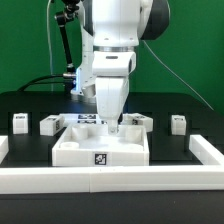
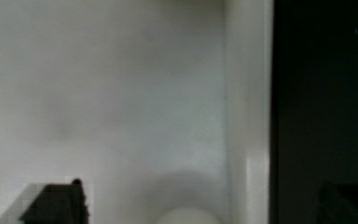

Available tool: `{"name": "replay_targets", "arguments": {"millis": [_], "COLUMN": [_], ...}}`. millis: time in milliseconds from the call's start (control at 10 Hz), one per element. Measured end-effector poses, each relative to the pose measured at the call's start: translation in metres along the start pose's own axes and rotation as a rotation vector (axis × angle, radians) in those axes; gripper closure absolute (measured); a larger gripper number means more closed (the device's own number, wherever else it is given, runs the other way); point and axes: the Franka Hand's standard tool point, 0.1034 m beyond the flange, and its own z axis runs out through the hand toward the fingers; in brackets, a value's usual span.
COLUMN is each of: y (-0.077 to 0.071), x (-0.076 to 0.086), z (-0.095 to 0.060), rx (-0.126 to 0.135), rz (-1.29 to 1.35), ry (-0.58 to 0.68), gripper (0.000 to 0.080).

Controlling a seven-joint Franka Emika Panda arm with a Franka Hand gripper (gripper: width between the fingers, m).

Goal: Assemble square table

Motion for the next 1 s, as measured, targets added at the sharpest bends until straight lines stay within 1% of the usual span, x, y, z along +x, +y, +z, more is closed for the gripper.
{"name": "replay_targets", "arguments": {"millis": [400, 500, 600, 800, 900, 1000], "y": [-0.005, -0.006, -0.006, -0.006, -0.006, -0.007], "x": [0.001, 0.001, 0.000, 0.000, 0.000, 0.000], "z": [0.015, 0.016, 0.016, 0.016, 0.016, 0.016], "rx": [0.020, 0.022, 0.023, 0.023, 0.023, 0.024], "rz": [0.023, 0.030, 0.031, 0.031, 0.031, 0.031], "ry": [0.001, 0.000, 0.000, 0.000, 0.000, 0.000], "gripper": [0.0150, 0.0172, 0.0172, 0.0528, 0.0528, 0.0673]}}
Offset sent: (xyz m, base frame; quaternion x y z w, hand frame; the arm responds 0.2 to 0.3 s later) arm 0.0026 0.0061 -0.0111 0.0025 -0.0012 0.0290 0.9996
